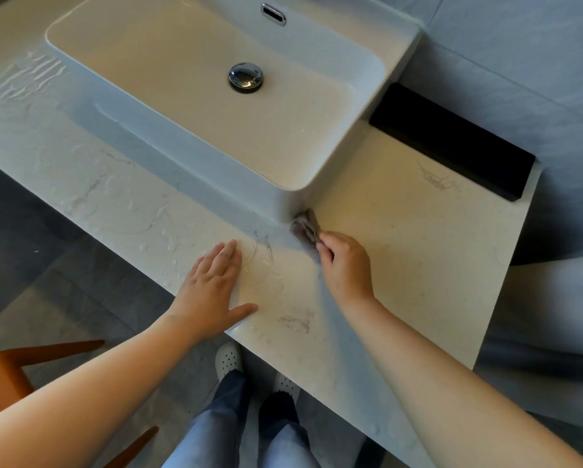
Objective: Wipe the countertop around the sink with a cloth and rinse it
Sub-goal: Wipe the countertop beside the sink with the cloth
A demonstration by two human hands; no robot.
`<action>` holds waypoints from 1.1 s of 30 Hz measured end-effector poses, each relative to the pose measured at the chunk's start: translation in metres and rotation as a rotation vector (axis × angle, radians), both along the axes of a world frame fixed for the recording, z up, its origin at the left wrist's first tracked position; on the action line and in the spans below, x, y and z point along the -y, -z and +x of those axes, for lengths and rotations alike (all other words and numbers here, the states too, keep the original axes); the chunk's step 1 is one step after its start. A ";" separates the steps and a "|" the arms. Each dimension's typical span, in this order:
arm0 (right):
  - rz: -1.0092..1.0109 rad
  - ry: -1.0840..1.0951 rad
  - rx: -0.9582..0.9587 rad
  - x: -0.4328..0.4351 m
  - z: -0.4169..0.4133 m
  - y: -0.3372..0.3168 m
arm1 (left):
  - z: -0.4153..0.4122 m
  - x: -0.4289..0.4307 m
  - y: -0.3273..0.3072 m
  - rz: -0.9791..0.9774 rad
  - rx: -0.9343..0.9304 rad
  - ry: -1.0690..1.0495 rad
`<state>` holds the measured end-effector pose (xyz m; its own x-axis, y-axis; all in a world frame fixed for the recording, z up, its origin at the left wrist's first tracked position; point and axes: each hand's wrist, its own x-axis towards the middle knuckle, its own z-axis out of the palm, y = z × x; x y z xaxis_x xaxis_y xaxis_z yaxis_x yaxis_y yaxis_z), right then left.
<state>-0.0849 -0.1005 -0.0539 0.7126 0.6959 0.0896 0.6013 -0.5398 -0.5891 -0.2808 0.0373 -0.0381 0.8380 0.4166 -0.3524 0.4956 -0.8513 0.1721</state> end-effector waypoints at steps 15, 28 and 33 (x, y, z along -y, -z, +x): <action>0.047 0.250 -0.121 0.076 0.044 -0.042 | -0.016 0.063 -0.012 -0.113 0.136 0.017; 0.041 0.182 -0.048 0.097 -0.030 0.004 | -0.015 0.072 0.002 -0.004 0.000 0.118; 0.058 0.198 -0.085 0.104 -0.063 -0.001 | -0.018 0.064 0.004 0.020 -0.037 0.184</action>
